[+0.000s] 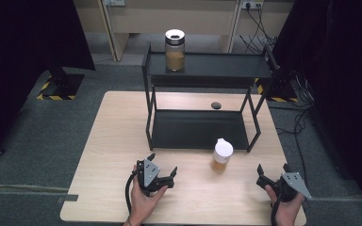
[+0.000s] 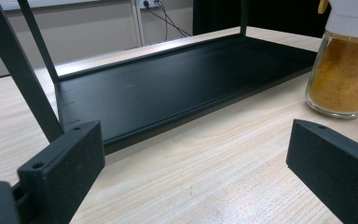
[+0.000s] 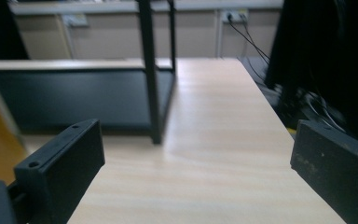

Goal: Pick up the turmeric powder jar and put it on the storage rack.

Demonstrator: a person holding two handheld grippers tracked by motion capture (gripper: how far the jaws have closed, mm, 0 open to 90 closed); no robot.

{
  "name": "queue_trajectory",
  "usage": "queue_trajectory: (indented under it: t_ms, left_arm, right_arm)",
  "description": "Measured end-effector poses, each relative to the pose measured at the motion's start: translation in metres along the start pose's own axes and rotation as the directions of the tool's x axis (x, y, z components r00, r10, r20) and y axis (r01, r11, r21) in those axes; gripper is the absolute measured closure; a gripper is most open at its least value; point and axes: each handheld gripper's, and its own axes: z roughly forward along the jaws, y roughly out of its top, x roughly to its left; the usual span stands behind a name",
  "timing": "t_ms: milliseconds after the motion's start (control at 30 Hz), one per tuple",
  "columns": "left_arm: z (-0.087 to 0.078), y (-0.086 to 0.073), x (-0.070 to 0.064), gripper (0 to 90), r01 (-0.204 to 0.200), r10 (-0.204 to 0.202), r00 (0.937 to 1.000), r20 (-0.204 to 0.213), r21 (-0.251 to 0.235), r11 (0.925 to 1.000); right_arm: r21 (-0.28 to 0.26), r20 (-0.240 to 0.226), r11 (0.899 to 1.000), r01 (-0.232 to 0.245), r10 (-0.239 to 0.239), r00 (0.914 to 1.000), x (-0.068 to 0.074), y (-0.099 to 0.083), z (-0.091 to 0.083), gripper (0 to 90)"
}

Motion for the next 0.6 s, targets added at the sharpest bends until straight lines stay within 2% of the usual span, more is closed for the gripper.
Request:
queue_trajectory:
  t_ms: [67,167,367,600]
  left_arm:
    - [0.0,0.0,0.0,3.6,-0.001,0.001,1.0,-0.001,0.001,1.0]
    - [0.0,0.0,-0.001,3.6,-0.008,0.008,1.0,-0.003,0.0,1.0]
    - [0.0,0.0,-0.002,3.6,-0.012,0.012,0.9999,-0.005,-0.001,0.9999]
    - [0.0,0.0,-0.003,3.5,-0.017,0.016,0.9998,-0.009,-0.003,0.9999]
  right_arm:
    - [-0.051,-0.038,0.999,0.002,-0.004,0.9993,0.001,0.003,-0.003,2.4]
    - [-0.094,-0.099,0.995,0.009,-0.018,0.9949,0.005,0.01,-0.005,2.0]
    - [-0.102,-0.171,0.994,0.034,-0.052,0.9839,0.016,0.018,-0.002,1.9]
    - [-0.114,-0.213,0.993,0.042,-0.066,0.9747,0.024,0.024,0.001,2.0]
